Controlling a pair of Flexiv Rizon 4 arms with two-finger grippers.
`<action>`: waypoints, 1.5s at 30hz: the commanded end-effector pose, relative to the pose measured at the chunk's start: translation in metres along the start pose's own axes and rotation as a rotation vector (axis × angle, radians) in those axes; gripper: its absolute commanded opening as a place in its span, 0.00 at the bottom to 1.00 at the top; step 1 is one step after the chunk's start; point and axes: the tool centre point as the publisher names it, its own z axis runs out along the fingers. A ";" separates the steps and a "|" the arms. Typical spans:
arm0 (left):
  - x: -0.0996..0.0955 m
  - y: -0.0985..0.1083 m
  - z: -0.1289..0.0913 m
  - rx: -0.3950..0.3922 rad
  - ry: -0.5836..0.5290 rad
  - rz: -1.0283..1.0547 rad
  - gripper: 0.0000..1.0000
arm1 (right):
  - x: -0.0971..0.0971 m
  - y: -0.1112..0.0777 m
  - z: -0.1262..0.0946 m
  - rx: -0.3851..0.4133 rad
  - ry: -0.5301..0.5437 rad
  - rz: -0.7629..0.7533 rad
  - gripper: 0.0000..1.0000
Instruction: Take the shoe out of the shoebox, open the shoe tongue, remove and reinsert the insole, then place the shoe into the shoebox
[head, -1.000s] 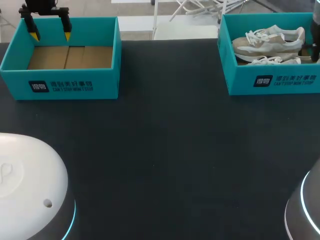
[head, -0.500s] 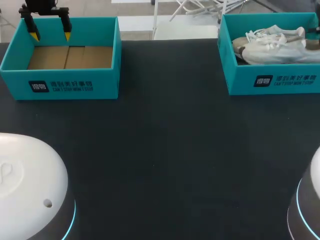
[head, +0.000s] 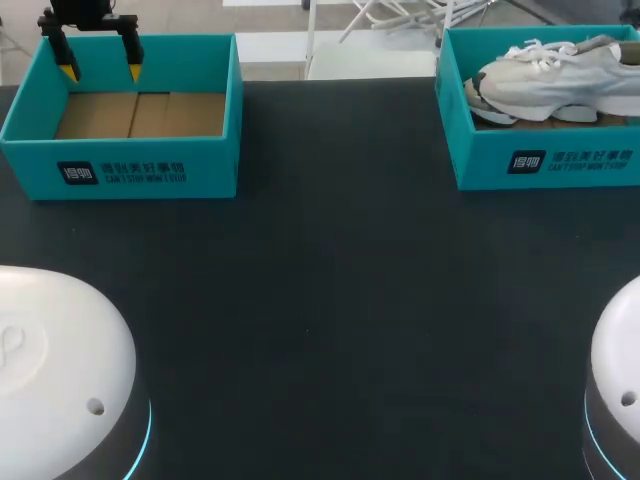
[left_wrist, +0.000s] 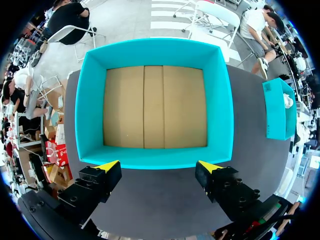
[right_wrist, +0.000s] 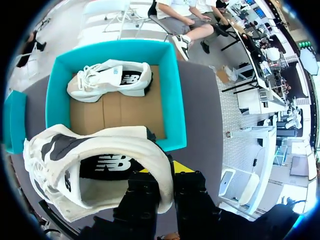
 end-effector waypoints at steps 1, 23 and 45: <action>0.000 0.000 0.000 0.000 0.000 0.000 1.00 | 0.005 -0.012 -0.030 -0.014 -0.003 0.011 0.00; 0.000 0.000 0.000 0.000 0.000 0.000 1.00 | 0.019 -0.032 -0.044 -0.014 -0.021 0.009 0.00; 0.000 0.000 0.000 0.000 0.000 0.000 1.00 | 0.203 -0.222 -0.098 0.011 -0.024 0.124 0.00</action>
